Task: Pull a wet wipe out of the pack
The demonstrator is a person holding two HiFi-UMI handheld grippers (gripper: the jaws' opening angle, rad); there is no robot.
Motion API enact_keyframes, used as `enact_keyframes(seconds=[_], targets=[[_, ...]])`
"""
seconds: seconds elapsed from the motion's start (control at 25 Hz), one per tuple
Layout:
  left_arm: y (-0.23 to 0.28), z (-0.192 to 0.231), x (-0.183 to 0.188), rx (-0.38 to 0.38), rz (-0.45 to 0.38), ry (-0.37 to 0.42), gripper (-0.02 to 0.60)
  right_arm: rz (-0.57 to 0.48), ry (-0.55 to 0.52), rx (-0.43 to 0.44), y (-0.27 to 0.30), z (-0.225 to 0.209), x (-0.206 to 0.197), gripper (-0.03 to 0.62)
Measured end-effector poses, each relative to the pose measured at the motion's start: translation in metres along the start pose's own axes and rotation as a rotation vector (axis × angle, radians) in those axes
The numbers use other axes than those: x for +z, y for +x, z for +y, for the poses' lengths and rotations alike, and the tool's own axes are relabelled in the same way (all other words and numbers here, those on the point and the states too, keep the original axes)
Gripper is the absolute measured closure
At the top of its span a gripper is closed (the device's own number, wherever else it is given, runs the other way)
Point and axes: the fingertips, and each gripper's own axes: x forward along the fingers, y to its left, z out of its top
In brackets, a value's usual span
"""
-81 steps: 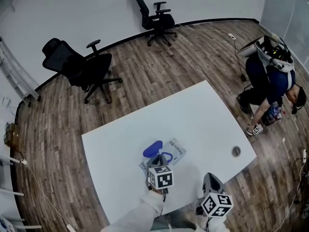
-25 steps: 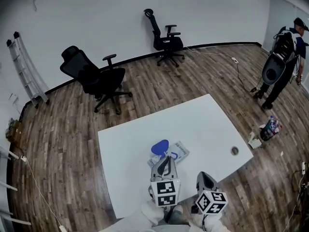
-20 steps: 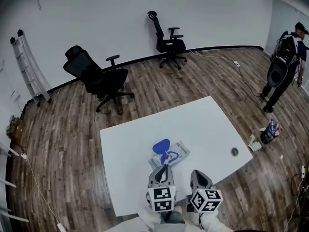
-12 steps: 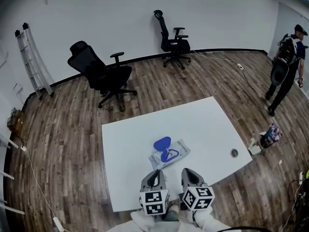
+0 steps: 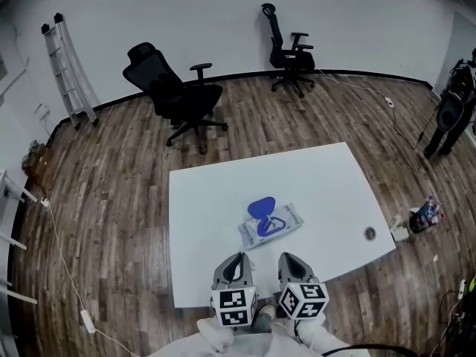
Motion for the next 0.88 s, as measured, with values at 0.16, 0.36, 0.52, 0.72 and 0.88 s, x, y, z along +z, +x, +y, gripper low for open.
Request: enact_keyframes(seconds=[0.16,0.36,0.52,0.72,0.88], targets=[[-0.003,0.003,-0.001,0.008,0.0,-0.001,0.56,0.014,-0.001,0.013,0.003,0.006,-0.004,0.586],[-0.004,0.004,0.0,0.012,-0.005,-0.003,0.56,0.011,-0.011,0.025,-0.002,0.009,-0.004,0.586],[-0.007,0.0,-0.002,0.009,-0.008,0.002,0.56,0.013,-0.018,0.024,-0.01,0.007,-0.008,0.585],[-0.013,-0.006,0.0,-0.03,-0.024,0.013,0.56,-0.007,-0.013,-0.003,-0.015,0.008,-0.008,0.585],[-0.016,-0.004,0.003,-0.046,-0.028,0.021,0.56,-0.02,-0.041,-0.007,-0.023,0.021,-0.006,0.586]])
